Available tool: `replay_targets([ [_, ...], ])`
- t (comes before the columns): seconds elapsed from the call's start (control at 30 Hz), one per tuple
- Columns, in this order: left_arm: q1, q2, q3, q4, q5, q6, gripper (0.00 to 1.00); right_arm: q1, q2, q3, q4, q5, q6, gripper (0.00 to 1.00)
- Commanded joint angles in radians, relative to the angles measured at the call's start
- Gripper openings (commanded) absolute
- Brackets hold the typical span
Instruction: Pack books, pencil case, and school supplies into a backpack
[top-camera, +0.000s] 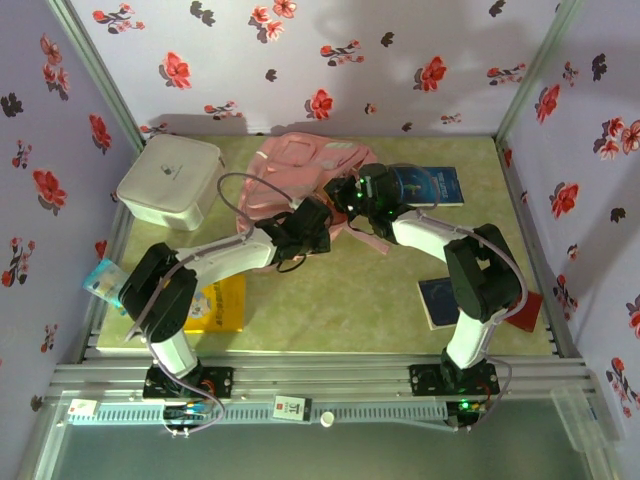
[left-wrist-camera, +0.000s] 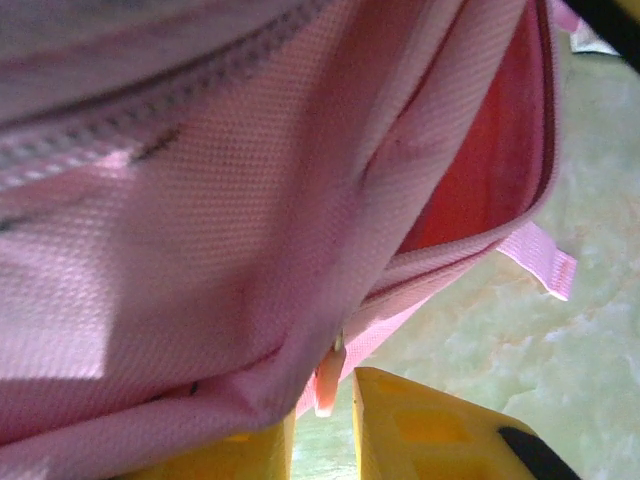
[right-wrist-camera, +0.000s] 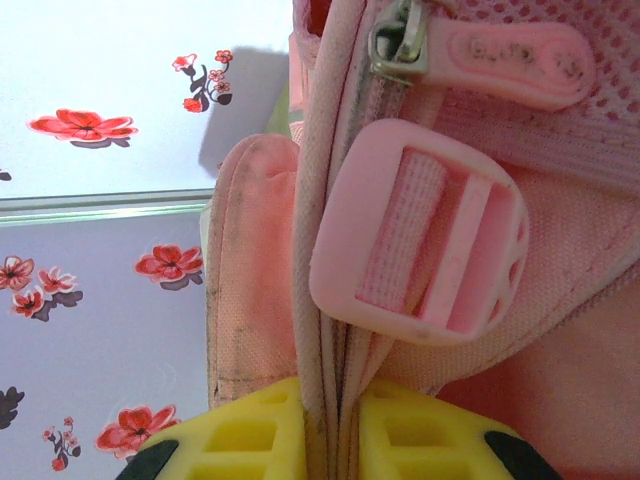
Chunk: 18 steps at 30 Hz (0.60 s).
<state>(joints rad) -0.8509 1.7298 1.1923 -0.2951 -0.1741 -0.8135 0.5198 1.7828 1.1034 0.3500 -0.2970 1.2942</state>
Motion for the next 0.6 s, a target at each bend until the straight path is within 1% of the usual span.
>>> replay_targets([
  [0.0, -0.004, 0.027, 0.045, 0.011, -0.03, -0.007, 0.22, 0.008, -0.022, 0.036, 0.104, -0.025, 0.022, 0.16],
  [0.33, -0.004, 0.051, 0.061, 0.023, -0.042, -0.013, 0.15, 0.014, -0.025, 0.023, 0.119, -0.023, 0.025, 0.16],
  [0.57, -0.003, 0.051, 0.05, 0.02, -0.07, -0.031, 0.15, 0.014, -0.031, 0.015, 0.112, -0.017, 0.019, 0.16],
])
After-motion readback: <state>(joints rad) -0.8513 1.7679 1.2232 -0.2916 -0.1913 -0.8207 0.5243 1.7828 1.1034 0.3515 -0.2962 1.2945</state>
